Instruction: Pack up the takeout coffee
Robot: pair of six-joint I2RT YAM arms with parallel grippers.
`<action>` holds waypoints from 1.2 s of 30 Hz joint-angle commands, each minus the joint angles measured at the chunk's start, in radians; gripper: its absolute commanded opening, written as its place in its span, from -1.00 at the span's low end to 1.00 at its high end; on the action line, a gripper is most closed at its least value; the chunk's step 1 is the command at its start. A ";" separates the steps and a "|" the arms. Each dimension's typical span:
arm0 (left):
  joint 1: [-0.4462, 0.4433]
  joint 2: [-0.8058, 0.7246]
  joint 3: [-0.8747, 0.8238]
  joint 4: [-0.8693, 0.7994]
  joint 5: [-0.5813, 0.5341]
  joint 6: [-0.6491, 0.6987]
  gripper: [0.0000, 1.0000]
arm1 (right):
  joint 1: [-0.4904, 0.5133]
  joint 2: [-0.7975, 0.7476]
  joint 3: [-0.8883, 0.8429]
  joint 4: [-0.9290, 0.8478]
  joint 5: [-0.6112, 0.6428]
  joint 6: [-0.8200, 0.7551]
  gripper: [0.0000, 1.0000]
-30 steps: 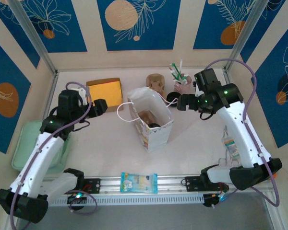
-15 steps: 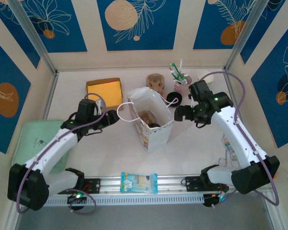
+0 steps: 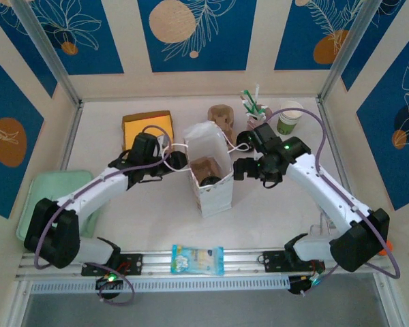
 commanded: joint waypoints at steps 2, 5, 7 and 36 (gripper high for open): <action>0.006 0.034 0.059 0.022 -0.003 -0.001 0.36 | 0.020 0.037 -0.006 0.038 -0.014 0.038 0.98; 0.015 0.050 0.080 0.020 -0.003 0.000 0.35 | 0.016 0.047 -0.003 0.050 -0.010 0.032 0.98; 0.020 0.062 0.091 0.019 -0.005 -0.001 0.34 | 0.006 0.059 0.007 0.056 -0.016 0.024 0.98; 0.106 -0.062 0.083 -0.132 -0.088 0.103 0.45 | -0.041 0.007 0.032 -0.019 0.047 -0.021 0.98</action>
